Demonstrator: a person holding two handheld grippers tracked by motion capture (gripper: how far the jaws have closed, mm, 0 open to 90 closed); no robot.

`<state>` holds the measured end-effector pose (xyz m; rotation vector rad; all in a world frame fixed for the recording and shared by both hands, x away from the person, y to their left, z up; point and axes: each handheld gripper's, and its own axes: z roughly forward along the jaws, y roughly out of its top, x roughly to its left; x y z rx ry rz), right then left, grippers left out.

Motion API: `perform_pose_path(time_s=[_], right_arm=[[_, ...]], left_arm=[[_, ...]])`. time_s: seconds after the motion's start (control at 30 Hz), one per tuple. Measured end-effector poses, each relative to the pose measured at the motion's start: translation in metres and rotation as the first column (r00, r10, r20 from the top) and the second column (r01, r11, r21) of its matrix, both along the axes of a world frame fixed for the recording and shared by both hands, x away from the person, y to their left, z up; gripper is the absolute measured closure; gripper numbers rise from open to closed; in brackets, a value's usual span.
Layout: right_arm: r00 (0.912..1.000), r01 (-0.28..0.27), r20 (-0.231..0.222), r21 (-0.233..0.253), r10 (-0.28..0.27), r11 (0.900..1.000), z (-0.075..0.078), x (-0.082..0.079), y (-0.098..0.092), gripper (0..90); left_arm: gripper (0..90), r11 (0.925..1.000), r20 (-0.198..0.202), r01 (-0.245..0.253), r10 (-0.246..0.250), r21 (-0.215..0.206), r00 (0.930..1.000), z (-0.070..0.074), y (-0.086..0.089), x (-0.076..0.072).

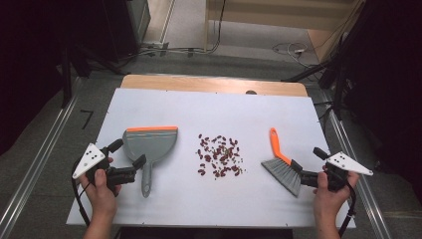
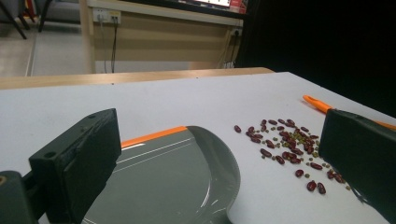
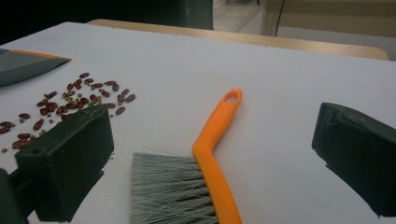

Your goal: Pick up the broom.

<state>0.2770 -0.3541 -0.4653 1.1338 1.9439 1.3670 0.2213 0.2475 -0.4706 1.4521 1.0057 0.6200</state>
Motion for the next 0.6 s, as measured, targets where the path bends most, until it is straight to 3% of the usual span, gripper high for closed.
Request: perform_pose_path(time_s=[0.4,0.6], right_arm=[[1.0000,-0.003,-0.001,0.001,0.003,1.000,0.003,0.000,0.003,0.0],[0.9991,0.029,0.032,-0.009,-0.029,1.000,0.021,0.000,0.008,0.0]], left_arm=[[0.0,1.0000,0.001,0.001,-0.001,0.001,1.0000,0.001,0.000,0.000],[0.0,1.0000,-0.002,-0.004,0.004,0.002,1.0000,0.000,0.001,0.002]])
